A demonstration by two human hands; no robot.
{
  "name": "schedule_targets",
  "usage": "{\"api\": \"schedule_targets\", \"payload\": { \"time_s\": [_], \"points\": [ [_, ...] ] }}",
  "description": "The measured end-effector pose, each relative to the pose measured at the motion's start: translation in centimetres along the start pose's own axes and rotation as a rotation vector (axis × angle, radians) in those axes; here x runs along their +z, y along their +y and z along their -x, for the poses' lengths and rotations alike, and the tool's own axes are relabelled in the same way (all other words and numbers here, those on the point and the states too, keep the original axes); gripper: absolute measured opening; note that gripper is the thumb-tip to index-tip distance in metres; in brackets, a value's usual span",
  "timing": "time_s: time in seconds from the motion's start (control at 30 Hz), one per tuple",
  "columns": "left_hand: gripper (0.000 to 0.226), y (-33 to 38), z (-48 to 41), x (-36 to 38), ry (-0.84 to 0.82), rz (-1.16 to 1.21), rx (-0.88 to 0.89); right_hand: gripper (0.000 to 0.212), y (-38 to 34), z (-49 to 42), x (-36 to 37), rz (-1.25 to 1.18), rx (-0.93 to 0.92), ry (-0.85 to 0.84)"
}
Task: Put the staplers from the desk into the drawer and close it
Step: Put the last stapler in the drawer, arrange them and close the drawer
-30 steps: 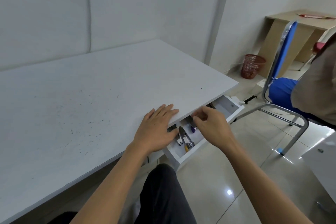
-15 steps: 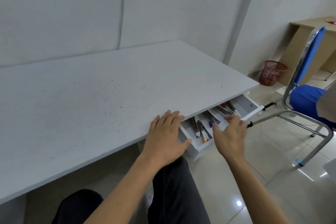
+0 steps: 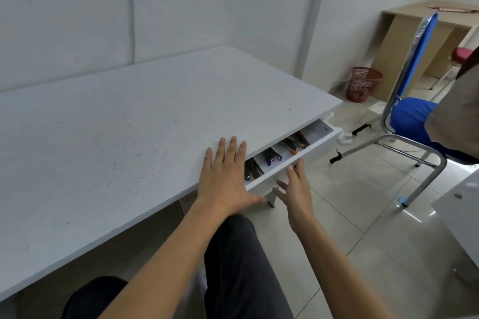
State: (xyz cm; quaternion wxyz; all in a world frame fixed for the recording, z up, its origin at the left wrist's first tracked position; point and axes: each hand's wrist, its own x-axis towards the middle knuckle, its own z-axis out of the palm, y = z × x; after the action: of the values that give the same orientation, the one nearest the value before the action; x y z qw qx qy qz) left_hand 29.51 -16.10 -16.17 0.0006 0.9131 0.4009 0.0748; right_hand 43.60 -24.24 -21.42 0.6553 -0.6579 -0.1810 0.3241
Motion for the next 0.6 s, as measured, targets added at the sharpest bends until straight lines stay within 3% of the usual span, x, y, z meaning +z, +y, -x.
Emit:
{"api": "schedule_targets", "payload": {
  "time_s": [0.23, 0.5, 0.6],
  "points": [
    [0.095, -0.3, -2.1, 0.3, 0.080, -0.083, 0.022, 0.076, -1.5, -3.6, 2.8, 0.208, -0.055, -0.180],
    [0.093, -0.4, -2.3, 0.7, 0.085, -0.077, 0.011, 0.067, -2.8, -7.5, 3.3, 0.507, -0.013, -0.290],
    [0.090, -0.5, -2.3, 0.8, 0.089, -0.075, 0.018, 0.049, -3.1, -7.2, 2.4, 0.474, -0.018, -0.321]
  ]
}}
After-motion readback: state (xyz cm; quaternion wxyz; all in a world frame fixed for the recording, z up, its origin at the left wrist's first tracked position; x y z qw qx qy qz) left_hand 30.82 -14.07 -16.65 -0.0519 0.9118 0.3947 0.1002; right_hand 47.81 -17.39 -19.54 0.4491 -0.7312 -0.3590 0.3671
